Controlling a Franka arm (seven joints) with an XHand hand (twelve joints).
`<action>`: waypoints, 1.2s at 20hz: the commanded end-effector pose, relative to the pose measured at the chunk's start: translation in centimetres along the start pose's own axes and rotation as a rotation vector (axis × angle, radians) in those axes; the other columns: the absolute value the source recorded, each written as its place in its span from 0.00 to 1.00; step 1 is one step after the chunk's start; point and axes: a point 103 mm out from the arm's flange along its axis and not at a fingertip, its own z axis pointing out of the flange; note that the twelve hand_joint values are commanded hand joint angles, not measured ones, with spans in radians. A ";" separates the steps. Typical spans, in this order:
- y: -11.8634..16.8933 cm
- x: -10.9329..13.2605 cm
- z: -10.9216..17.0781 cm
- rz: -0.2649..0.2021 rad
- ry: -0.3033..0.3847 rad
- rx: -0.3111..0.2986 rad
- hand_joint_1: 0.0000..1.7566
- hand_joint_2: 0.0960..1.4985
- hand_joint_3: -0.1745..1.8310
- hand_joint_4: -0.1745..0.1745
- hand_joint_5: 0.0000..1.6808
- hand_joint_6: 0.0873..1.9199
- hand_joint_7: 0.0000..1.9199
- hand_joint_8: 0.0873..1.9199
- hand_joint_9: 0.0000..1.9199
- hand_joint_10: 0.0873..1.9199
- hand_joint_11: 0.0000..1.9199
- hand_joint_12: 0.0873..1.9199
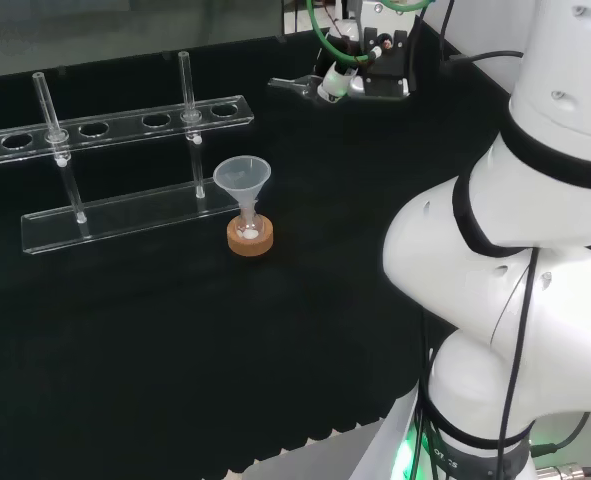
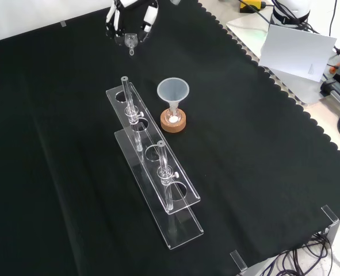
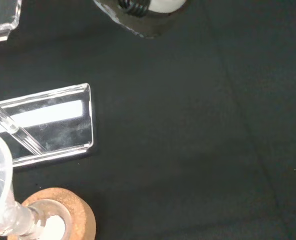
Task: Put the weighing funnel back on the table.
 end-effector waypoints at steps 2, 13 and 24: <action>3.9 -6.4 5.7 0.150 -0.060 0.098 0.64 0.66 0.00 1.00 0.86 0.07 0.25 0.27 0.45 0.13 0.34 0.58; 5.4 -7.9 9.2 0.172 -0.063 0.160 0.64 0.66 0.00 1.00 0.86 0.07 0.25 0.27 0.45 0.14 0.34 0.58; 8.5 -7.6 13.3 0.183 -0.099 0.212 0.64 0.66 0.00 1.00 0.86 0.07 0.25 0.27 0.45 0.14 0.34 0.58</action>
